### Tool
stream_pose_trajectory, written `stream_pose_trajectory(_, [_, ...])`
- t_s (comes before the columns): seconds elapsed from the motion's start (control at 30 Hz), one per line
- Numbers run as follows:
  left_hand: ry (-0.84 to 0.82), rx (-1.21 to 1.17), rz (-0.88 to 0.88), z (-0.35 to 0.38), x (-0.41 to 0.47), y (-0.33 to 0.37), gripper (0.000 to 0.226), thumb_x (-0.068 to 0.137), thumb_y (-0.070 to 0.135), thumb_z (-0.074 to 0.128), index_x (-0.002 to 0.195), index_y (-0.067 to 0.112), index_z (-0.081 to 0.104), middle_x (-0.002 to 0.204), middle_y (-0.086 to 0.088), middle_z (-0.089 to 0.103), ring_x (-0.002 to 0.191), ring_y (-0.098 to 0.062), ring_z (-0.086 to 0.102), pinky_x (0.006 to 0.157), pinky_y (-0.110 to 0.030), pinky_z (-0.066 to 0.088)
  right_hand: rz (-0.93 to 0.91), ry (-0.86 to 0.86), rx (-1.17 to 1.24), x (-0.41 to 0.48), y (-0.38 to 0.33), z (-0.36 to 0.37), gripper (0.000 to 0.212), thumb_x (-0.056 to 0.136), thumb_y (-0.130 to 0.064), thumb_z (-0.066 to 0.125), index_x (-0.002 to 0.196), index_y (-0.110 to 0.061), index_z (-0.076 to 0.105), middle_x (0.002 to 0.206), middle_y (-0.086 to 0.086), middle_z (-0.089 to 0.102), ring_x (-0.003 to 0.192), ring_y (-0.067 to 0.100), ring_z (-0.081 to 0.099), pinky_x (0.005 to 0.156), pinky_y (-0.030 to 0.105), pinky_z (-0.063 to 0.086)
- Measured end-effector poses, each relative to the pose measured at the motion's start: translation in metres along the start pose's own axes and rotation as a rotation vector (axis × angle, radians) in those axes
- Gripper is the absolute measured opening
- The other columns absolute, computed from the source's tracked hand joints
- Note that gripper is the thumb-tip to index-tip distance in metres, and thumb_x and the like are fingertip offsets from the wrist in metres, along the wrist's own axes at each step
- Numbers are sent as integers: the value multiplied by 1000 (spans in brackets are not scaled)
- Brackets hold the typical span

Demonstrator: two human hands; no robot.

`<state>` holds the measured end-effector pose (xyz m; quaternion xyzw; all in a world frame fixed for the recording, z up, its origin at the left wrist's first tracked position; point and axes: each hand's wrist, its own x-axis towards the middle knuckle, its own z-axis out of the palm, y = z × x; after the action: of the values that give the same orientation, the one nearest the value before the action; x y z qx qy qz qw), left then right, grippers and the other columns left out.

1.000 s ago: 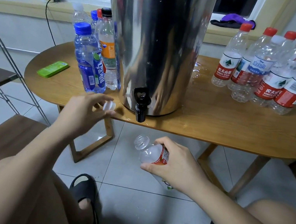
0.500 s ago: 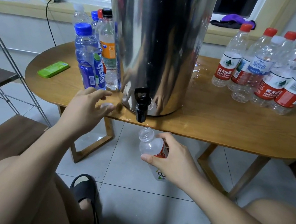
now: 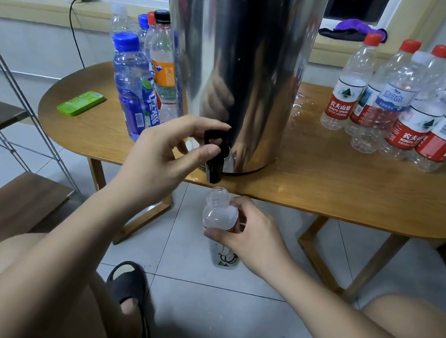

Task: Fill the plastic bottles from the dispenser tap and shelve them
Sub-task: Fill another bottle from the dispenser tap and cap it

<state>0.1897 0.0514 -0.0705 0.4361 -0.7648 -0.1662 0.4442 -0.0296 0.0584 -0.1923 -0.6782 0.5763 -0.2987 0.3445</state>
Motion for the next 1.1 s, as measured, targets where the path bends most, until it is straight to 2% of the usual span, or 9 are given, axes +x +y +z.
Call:
stream_pose_trajectory(0.07, [38, 45, 35, 3, 1, 0, 34, 102, 13, 76, 134, 24, 74, 113, 11, 76, 109, -9, 71, 87, -14, 47, 6, -9, 21, 1, -1, 2, 66, 71, -62, 95, 123, -37, 62, 112, -15, 73, 102, 6, 67, 85, 30, 57])
stream_pose_trajectory(0.17, [66, 77, 38, 4, 1, -1, 33, 100, 10, 78, 130, 24, 77, 109, 9, 78, 102, -9, 71, 81, -15, 48, 4, -11, 59, 2, 1, 7, 66, 71, -61, 95, 123, -38, 62, 112, -15, 73, 103, 7, 68, 88, 33, 59])
stream_pose_trajectory(0.33, [132, 124, 77, 8, -4, 1, 29, 98, 6, 79, 125, 18, 79, 107, 12, 77, 92, 8, 64, 79, -8, 43, 1, -16, 112, 5, 5, 12, 63, 71, -58, 96, 121, -38, 62, 110, -12, 75, 102, 8, 70, 92, 38, 60])
stream_pose_trajectory(0.43, [162, 120, 89, 11, -9, 0, 27, 98, 6, 80, 121, 19, 80, 105, 18, 75, 88, 5, 64, 76, -12, 45, -2, -16, 138, 5, 6, 13, 63, 72, -56, 97, 122, -38, 62, 110, -11, 74, 102, 10, 70, 92, 37, 60])
stream_pose_trajectory(0.57, [177, 112, 84, 12, -12, -1, 24, 100, 10, 79, 120, 23, 80, 105, 16, 77, 82, -13, 66, 71, -35, 52, 4, -10, 157, 6, 10, 15, 62, 71, -56, 97, 120, -38, 63, 108, -10, 75, 100, 12, 70, 91, 38, 60])
stream_pose_trajectory(0.67, [163, 89, 72, 12, -14, -1, 20, 104, 15, 75, 122, 23, 80, 106, 11, 78, 91, -18, 71, 73, -43, 53, 7, -9, 158, 7, 11, 16, 61, 72, -54, 98, 120, -36, 64, 106, -9, 75, 97, 11, 70, 88, 33, 59])
stream_pose_trajectory(0.8, [168, 48, 40, 12, -16, 1, 17, 109, 23, 68, 122, 22, 79, 106, 9, 78, 98, -16, 72, 79, -40, 55, 11, -18, 142, 8, 11, 19, 63, 72, -55, 97, 121, -35, 63, 104, -9, 75, 94, 11, 70, 84, 30, 57])
stream_pose_trajectory(0.93, [170, 51, 30, 13, -17, 3, 19, 111, 22, 64, 123, 21, 79, 107, 8, 77, 103, -14, 72, 80, -35, 55, 15, -25, 132, 8, 11, 23, 62, 73, -51, 98, 121, -32, 63, 106, -10, 75, 96, 10, 69, 85, 28, 56])
stream_pose_trajectory(1.1, [168, 45, 21, 14, -18, 6, 18, 112, 22, 64, 123, 23, 78, 109, 8, 77, 103, -14, 70, 79, -32, 53, 18, -29, 119, 9, 14, 27, 63, 73, -54, 96, 122, -35, 62, 109, -13, 75, 102, 10, 70, 92, 37, 60])
